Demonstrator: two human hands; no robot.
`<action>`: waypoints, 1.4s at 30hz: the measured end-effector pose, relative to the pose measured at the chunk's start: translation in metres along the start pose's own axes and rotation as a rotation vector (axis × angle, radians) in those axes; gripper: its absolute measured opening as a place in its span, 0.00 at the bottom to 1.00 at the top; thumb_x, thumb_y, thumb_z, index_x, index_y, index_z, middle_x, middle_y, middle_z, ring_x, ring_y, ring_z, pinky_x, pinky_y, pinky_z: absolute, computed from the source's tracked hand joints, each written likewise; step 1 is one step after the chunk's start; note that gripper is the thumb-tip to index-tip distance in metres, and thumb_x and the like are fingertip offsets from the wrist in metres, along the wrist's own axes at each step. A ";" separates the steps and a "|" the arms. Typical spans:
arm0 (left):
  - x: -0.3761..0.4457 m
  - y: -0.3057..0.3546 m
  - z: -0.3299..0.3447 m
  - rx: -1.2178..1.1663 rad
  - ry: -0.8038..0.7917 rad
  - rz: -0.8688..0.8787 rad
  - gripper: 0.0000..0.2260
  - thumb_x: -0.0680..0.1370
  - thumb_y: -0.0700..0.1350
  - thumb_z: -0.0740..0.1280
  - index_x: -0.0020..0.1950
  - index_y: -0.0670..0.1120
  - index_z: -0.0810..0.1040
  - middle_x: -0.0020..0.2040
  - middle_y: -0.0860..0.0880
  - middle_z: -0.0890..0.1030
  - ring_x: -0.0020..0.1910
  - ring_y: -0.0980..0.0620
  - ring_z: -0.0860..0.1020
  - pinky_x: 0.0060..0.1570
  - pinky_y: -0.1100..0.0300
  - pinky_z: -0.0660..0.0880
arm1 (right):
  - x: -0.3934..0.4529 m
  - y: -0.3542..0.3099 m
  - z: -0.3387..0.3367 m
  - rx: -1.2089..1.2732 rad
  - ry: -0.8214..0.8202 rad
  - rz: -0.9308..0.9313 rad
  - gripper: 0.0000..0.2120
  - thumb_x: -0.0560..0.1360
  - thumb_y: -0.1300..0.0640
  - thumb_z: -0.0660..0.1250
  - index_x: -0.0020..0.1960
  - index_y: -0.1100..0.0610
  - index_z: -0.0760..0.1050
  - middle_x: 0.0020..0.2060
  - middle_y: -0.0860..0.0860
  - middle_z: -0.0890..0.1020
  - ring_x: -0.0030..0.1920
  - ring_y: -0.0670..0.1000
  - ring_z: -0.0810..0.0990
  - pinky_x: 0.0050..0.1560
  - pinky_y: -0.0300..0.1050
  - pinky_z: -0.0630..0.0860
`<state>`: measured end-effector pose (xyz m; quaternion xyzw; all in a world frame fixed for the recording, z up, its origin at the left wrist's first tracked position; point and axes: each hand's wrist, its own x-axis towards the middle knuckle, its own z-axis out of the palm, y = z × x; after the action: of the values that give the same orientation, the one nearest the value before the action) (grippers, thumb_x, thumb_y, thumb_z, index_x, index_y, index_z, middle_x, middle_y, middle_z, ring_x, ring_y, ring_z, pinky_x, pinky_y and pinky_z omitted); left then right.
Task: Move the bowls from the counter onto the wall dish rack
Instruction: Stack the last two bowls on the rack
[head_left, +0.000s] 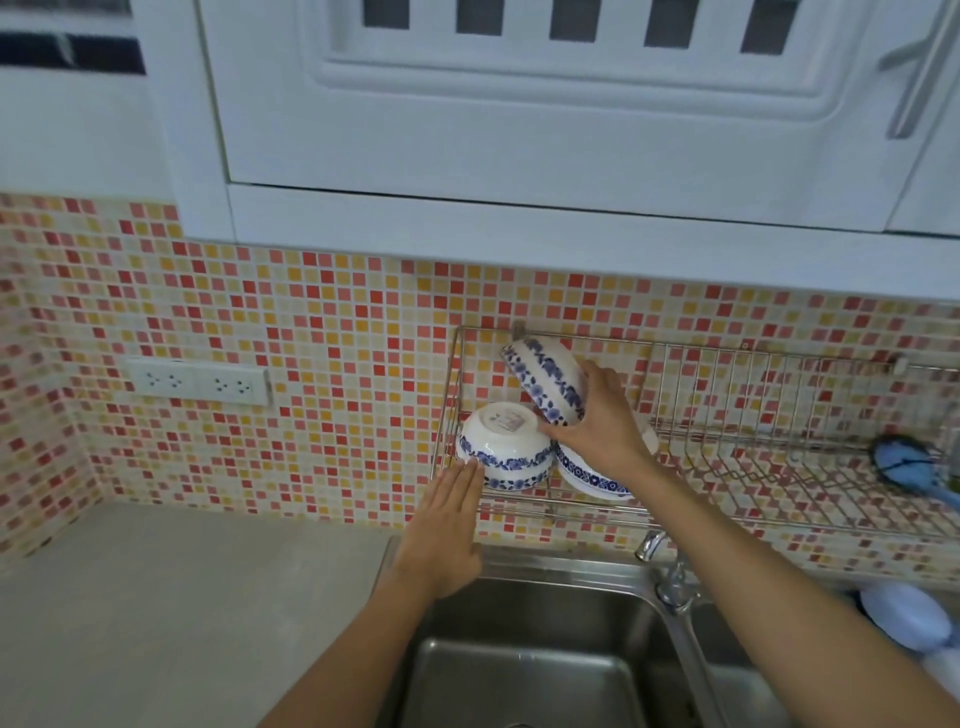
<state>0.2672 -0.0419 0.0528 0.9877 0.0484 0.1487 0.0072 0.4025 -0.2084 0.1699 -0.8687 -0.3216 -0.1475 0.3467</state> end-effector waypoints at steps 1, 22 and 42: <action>0.000 0.001 0.000 -0.008 0.004 -0.003 0.38 0.75 0.49 0.58 0.76 0.45 0.36 0.77 0.47 0.37 0.74 0.50 0.33 0.70 0.54 0.31 | 0.000 0.000 0.004 -0.041 -0.029 -0.035 0.45 0.67 0.50 0.78 0.75 0.58 0.56 0.67 0.55 0.64 0.67 0.54 0.66 0.63 0.41 0.64; -0.015 -0.004 0.017 -0.005 0.063 0.007 0.40 0.73 0.47 0.59 0.76 0.44 0.37 0.77 0.45 0.37 0.75 0.49 0.34 0.73 0.49 0.39 | -0.001 0.011 0.058 -0.331 -0.186 -0.161 0.50 0.64 0.51 0.80 0.76 0.55 0.52 0.70 0.57 0.61 0.69 0.59 0.66 0.68 0.53 0.68; -0.015 -0.005 0.017 -0.002 0.047 -0.028 0.39 0.75 0.50 0.59 0.76 0.48 0.35 0.76 0.50 0.33 0.72 0.54 0.28 0.69 0.54 0.30 | 0.004 0.008 0.063 -0.463 -0.312 -0.374 0.45 0.68 0.60 0.77 0.77 0.57 0.55 0.74 0.58 0.61 0.72 0.59 0.63 0.67 0.55 0.70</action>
<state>0.2575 -0.0385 0.0318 0.9831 0.0623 0.1717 0.0093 0.4129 -0.1670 0.1223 -0.8625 -0.4825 -0.1429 0.0537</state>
